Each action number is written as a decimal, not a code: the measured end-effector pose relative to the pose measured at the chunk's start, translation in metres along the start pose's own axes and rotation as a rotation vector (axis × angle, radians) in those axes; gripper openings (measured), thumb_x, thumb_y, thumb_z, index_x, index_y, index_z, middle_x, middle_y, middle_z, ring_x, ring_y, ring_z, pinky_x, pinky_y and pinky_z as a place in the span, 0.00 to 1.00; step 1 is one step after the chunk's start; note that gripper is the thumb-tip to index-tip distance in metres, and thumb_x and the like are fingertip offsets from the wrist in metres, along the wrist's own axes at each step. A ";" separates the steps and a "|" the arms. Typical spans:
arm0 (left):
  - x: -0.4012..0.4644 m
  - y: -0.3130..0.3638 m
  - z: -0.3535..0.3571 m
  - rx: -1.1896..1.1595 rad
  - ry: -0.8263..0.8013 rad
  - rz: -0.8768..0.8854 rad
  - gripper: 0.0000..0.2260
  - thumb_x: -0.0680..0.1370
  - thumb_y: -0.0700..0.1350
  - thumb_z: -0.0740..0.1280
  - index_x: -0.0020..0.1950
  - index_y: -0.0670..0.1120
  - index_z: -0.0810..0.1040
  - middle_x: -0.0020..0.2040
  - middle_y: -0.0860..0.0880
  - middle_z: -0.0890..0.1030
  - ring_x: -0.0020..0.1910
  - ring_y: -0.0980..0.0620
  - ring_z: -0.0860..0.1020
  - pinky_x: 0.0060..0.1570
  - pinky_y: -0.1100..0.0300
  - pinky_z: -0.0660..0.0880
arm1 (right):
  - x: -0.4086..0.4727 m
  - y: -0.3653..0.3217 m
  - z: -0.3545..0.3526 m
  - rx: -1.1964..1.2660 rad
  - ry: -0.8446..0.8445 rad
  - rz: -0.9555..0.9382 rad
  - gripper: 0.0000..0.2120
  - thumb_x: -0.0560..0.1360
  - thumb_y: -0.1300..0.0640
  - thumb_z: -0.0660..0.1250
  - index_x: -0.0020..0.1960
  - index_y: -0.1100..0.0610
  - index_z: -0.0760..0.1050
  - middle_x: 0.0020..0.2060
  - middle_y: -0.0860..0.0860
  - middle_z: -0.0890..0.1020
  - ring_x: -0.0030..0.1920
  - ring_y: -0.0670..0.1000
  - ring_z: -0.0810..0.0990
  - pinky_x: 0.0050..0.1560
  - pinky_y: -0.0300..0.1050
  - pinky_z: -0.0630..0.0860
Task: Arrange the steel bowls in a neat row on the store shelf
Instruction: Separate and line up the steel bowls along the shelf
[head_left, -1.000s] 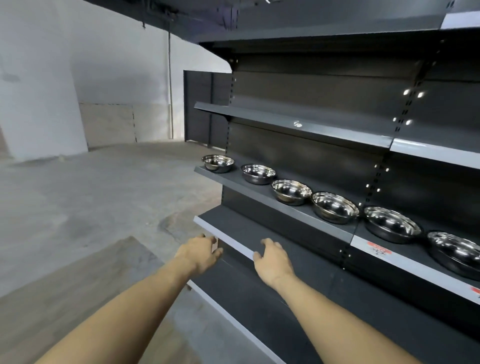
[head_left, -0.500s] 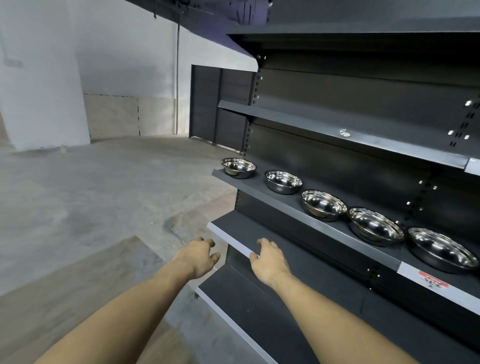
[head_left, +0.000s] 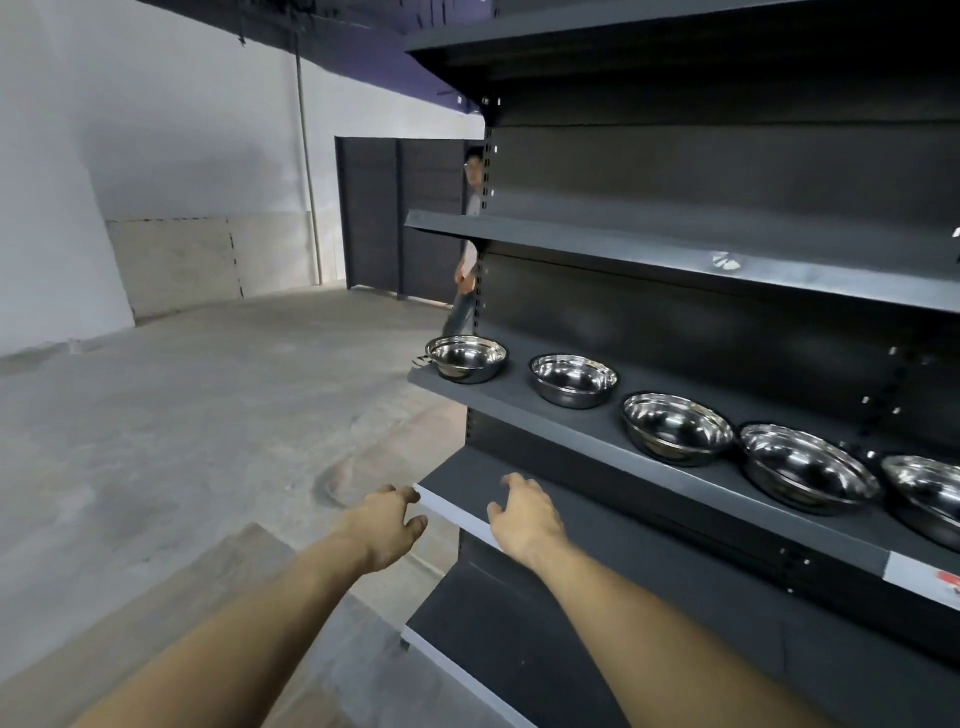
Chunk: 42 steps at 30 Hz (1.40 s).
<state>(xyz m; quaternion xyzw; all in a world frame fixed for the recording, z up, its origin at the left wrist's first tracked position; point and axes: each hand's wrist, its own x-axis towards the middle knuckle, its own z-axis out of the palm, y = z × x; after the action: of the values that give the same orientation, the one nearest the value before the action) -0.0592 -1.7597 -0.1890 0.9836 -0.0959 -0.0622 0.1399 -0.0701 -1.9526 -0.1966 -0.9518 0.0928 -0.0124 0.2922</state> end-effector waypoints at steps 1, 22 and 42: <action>0.005 0.000 0.003 0.001 -0.017 0.021 0.22 0.82 0.53 0.57 0.75 0.48 0.65 0.72 0.46 0.70 0.67 0.45 0.74 0.66 0.52 0.70 | 0.000 0.004 0.000 0.002 0.009 0.022 0.23 0.81 0.53 0.60 0.75 0.55 0.65 0.71 0.53 0.70 0.70 0.57 0.70 0.68 0.51 0.70; 0.202 0.007 0.028 0.072 -0.124 0.157 0.21 0.81 0.54 0.58 0.74 0.50 0.67 0.70 0.47 0.73 0.63 0.45 0.76 0.65 0.53 0.72 | 0.169 0.056 0.006 0.197 0.075 0.317 0.21 0.81 0.52 0.59 0.72 0.56 0.67 0.65 0.58 0.77 0.65 0.59 0.76 0.62 0.49 0.75; 0.405 -0.089 -0.025 0.046 -0.096 0.056 0.23 0.81 0.54 0.58 0.74 0.49 0.67 0.70 0.47 0.72 0.65 0.44 0.74 0.63 0.52 0.72 | 0.399 -0.053 0.048 0.872 0.118 0.472 0.20 0.78 0.47 0.67 0.63 0.59 0.70 0.37 0.57 0.84 0.28 0.50 0.80 0.22 0.36 0.73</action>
<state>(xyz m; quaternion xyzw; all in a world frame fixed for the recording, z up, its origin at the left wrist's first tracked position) 0.3539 -1.7529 -0.2295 0.9793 -0.1313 -0.1032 0.1144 0.3349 -1.9560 -0.2186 -0.6917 0.3083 -0.0372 0.6520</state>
